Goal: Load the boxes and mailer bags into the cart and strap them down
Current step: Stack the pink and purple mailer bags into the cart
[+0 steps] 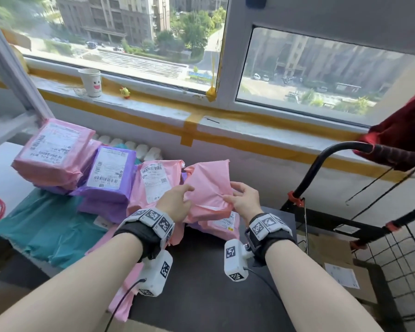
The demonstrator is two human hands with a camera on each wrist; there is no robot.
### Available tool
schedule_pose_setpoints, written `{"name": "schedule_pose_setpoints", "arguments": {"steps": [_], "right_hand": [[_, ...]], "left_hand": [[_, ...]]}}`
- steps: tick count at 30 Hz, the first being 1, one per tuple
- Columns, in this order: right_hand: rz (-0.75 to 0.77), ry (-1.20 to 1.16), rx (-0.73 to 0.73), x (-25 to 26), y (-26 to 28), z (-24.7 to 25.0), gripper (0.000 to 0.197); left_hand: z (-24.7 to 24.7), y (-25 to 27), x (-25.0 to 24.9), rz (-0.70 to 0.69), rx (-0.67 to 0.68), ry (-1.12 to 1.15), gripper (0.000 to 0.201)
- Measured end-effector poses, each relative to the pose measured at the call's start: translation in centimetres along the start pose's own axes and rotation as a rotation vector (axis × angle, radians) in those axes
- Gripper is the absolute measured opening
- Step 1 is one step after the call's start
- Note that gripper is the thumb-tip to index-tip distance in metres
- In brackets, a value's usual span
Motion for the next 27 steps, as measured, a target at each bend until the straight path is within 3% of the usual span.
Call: {"name": "schedule_pose_setpoints", "arguments": {"steps": [7,13,18,23,27], "right_hand": [[0.068,-0.116,-0.020,-1.6,7.5,4.5,0.045],[0.075,-0.202,-0.041,-5.6,15.4,9.0,0.052],[0.036,-0.244,-0.091,-9.1,21.3,13.1,0.057],[0.014,-0.237,-0.128,-11.3,25.3,17.9,0.060],[-0.021,-0.218,-0.165,-13.1,26.4,22.9,0.062]], "left_hand": [[-2.0,4.4,-2.6,0.055,-0.014,0.172,0.051],[-5.3,9.8,-5.9,0.002,0.033,0.493,0.052],[-8.6,13.1,-9.8,0.058,0.126,0.861,0.021],[-11.6,14.4,-14.4,0.029,0.210,0.887,0.040],[-14.5,14.1,-18.5,-0.022,0.227,0.850,0.043]]}}
Point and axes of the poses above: each hand's wrist, its own y-axis away from the middle knuckle, its own z-axis out of the back of the hand, x = y × z, the point moved 3 cm from there along -y, towards the middle knuckle, and after that the axes turned 13 degrees about -z, right-handed, at the moved point
